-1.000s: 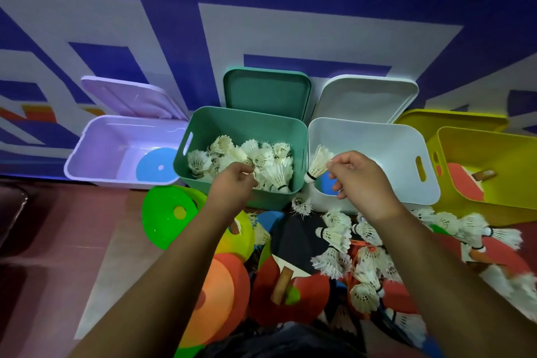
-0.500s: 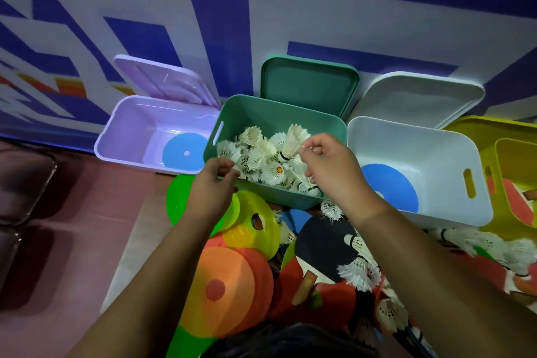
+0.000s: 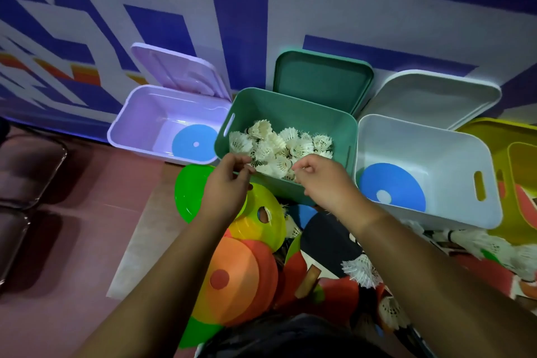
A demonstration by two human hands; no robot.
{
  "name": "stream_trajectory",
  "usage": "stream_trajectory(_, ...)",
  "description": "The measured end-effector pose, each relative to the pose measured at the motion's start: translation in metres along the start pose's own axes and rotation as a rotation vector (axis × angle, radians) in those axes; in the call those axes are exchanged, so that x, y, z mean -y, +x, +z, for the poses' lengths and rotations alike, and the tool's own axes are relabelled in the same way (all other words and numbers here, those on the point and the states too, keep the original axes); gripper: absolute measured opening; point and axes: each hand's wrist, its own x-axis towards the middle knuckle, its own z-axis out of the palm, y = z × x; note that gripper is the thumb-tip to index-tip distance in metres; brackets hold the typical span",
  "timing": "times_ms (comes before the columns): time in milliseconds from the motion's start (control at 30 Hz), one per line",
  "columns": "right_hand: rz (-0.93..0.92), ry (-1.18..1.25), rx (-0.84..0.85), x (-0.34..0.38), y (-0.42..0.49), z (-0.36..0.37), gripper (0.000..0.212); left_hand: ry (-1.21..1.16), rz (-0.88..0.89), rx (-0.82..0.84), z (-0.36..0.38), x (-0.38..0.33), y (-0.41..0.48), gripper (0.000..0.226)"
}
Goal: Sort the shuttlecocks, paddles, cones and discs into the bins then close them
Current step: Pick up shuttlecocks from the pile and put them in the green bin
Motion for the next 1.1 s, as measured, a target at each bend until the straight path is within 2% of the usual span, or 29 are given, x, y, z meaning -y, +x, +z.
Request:
stream_trajectory(100,0.008,0.059,-0.051,-0.014,-0.016,-0.012,0.016,0.052,-0.011,0.089,0.012,0.000,-0.015,0.017)
stream_trajectory(233,0.018,0.135,-0.101,-0.036,-0.040,-0.020,0.018,0.208,-0.033,0.357,0.042,0.008,-0.036,0.013)
stream_trajectory(300,0.038,0.174,-0.111,-0.049,-0.053,-0.021,0.018,0.341,0.000,0.435,0.061,0.014,-0.048,0.012)
stream_trajectory(367,0.054,0.193,-0.123,-0.063,-0.064,-0.020,0.019,0.481,0.037,0.460,0.081,0.022,-0.056,0.015)
stream_trajectory(500,0.099,0.210,-0.135,-0.088,-0.086,-0.017,0.020,0.679,-0.044,0.490,0.113,0.031,-0.057,0.039)
stream_trajectory(600,0.117,0.208,-0.122,-0.103,-0.104,-0.018,0.020,0.878,-0.059,0.538,0.131,0.046,-0.047,0.043)
stream_trajectory(667,0.128,0.214,-0.112,-0.112,-0.115,-0.020,0.019,0.970,-0.044,0.579,0.140,0.054,-0.042,0.055)
stream_trajectory(767,0.132,0.220,-0.106,-0.128,-0.130,-0.023,0.019,1.088,-0.019,0.650,0.146,0.065,-0.040,0.044)
stream_trajectory(900,0.143,0.232,-0.099,-0.146,-0.146,-0.025,0.020,0.936,-0.198,0.501,0.145,0.053,-0.048,0.030)
stream_trajectory(967,0.134,0.233,-0.096,-0.151,-0.151,-0.026,0.021,0.839,-0.184,0.471,0.144,0.042,-0.052,0.027)
stream_trajectory(1000,0.129,0.232,-0.092,-0.151,-0.153,-0.026,0.022,0.697,-0.259,0.403,0.142,0.037,-0.055,0.028)
stream_trajectory(1100,0.122,0.216,-0.081,-0.151,-0.153,-0.026,0.022,0.623,-0.221,0.298,0.136,0.031,-0.057,0.027)
